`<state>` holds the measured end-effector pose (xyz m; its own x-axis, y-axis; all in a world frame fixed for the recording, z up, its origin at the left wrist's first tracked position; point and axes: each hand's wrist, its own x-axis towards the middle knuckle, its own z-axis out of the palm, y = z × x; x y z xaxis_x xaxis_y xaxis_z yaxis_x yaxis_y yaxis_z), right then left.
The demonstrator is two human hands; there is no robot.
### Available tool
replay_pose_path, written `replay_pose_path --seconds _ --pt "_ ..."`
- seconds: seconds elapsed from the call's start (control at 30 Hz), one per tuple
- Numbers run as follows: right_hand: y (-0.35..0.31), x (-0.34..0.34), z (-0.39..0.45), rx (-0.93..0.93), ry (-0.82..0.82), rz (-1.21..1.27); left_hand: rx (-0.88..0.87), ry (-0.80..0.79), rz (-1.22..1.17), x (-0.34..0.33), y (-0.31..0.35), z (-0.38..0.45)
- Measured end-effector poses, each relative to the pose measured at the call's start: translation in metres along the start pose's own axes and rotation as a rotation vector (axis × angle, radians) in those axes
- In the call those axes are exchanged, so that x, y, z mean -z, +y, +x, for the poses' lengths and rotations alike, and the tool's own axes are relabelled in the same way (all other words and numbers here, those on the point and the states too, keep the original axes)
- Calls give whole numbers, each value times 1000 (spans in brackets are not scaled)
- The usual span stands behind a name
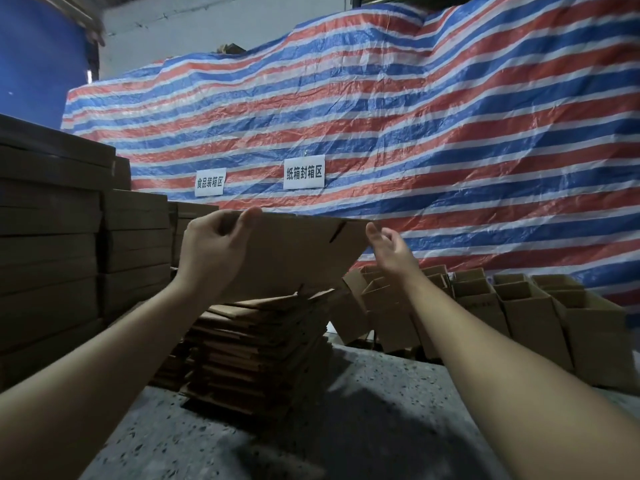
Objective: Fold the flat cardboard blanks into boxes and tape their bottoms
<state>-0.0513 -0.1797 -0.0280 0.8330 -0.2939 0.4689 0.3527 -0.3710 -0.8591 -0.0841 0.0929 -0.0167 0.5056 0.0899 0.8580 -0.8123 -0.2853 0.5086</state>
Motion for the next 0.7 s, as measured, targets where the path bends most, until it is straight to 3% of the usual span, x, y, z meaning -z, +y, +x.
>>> replay_pose_path --seconds 0.4,0.7 --pt "-51 80 -39 121 198 178 436 38 -333 -37 51 16" --pt "-11 157 -121 -112 416 60 702 -147 -429 -130 52 -39"
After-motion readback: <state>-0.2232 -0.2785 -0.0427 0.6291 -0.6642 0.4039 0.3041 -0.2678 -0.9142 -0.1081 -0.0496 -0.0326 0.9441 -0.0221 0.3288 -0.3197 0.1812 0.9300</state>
